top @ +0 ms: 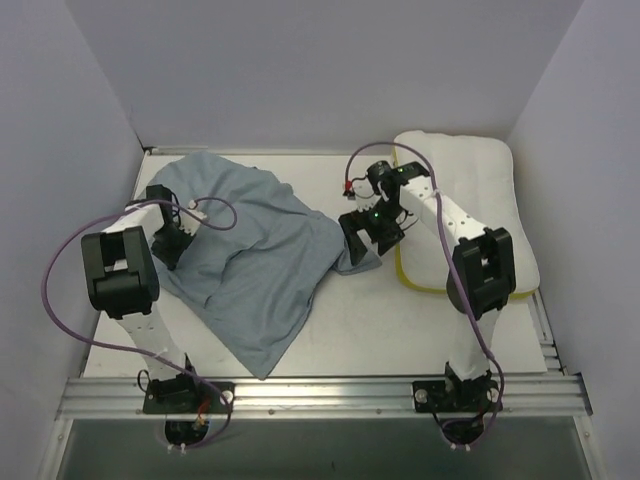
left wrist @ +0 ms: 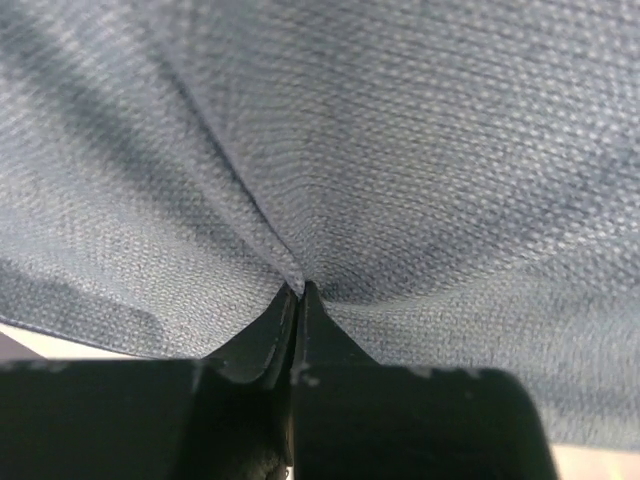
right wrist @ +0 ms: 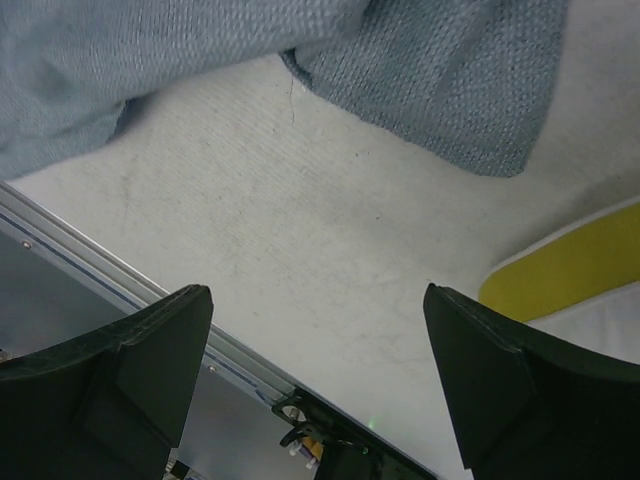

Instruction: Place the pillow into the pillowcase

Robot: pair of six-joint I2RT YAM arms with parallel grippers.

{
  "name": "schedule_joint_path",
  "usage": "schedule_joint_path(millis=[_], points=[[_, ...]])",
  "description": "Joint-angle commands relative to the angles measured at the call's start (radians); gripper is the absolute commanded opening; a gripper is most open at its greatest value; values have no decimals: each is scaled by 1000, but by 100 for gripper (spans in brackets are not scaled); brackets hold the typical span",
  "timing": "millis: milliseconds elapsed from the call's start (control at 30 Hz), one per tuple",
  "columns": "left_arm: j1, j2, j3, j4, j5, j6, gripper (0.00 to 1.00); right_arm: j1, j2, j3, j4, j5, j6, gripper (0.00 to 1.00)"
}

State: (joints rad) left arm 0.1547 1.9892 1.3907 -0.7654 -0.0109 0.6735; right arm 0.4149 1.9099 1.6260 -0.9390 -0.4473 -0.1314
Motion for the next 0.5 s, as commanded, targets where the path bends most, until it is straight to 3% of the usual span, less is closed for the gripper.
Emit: schedule_joint_path(millis=[0,100,133,200,233,367,467], points=[[48,-100,-235,-181,-14,41,0,10,47,84,-32,-8,22,90],[46,-254,-372,-296,61,47,2,16,112,139,-30,-10,39,86],[48,-321,-383,-328,92,51,22,18,139,153,-32,-7,47,86],[49,-381,-362,-414,162,54,39,25,161,173,-34,5,55,87],[52,-433,-334,-431,227,51,54,31,175,189,-34,10,56,88],[51,-483,-150,-434,365,21,73,59,192,202,-32,32,62,92],[45,-416,11,-361,408,-44,75,90,212,213,-30,73,64,92]])
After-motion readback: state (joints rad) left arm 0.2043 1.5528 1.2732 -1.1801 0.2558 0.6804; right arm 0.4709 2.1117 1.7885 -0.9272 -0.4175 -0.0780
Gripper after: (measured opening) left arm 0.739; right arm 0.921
